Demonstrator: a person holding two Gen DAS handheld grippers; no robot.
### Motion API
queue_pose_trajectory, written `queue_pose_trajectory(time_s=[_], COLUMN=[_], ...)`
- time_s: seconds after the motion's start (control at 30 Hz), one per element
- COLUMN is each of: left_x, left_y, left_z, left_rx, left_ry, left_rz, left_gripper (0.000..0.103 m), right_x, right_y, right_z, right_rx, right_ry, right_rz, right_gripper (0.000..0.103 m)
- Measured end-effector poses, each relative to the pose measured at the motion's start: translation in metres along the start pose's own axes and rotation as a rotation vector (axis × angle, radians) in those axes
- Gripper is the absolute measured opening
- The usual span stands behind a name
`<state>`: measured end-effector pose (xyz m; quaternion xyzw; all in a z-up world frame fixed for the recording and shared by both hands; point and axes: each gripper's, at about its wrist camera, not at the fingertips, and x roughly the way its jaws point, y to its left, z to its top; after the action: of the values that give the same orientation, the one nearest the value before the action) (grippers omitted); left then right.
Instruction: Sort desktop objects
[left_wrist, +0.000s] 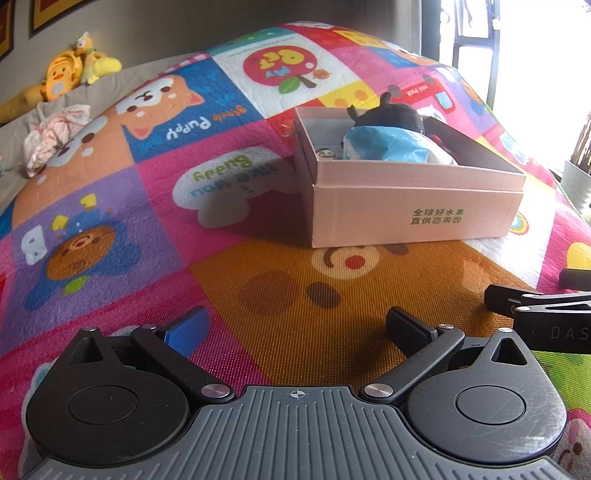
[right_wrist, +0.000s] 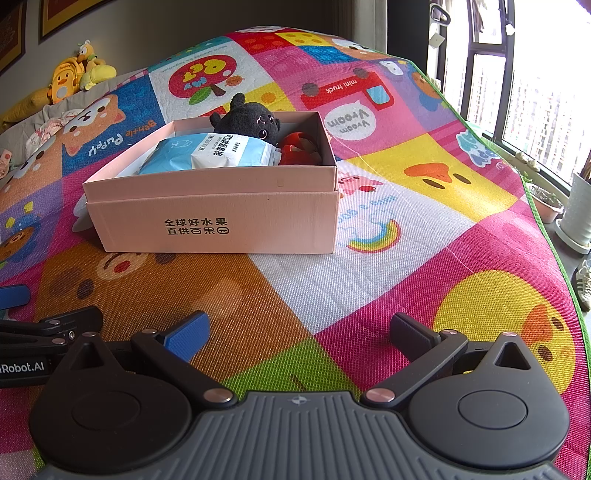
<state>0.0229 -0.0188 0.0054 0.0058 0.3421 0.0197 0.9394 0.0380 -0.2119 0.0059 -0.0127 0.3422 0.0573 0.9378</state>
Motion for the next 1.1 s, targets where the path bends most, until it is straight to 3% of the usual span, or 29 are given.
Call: queue_pose_trajectory(time_s=[1.1], left_x=[0.0001], left_y=[0.0021], left_z=[0.0032], left_rx=[-0.008], left_ry=[0.039], left_rz=[-0.01], left_gripper=[0.103], right_x=[0.0006], right_y=[0.0001], right_z=[-0.0005], right_rx=[0.0], right_ry=[0.0], right_rz=[0.0], right_gripper=[0.103])
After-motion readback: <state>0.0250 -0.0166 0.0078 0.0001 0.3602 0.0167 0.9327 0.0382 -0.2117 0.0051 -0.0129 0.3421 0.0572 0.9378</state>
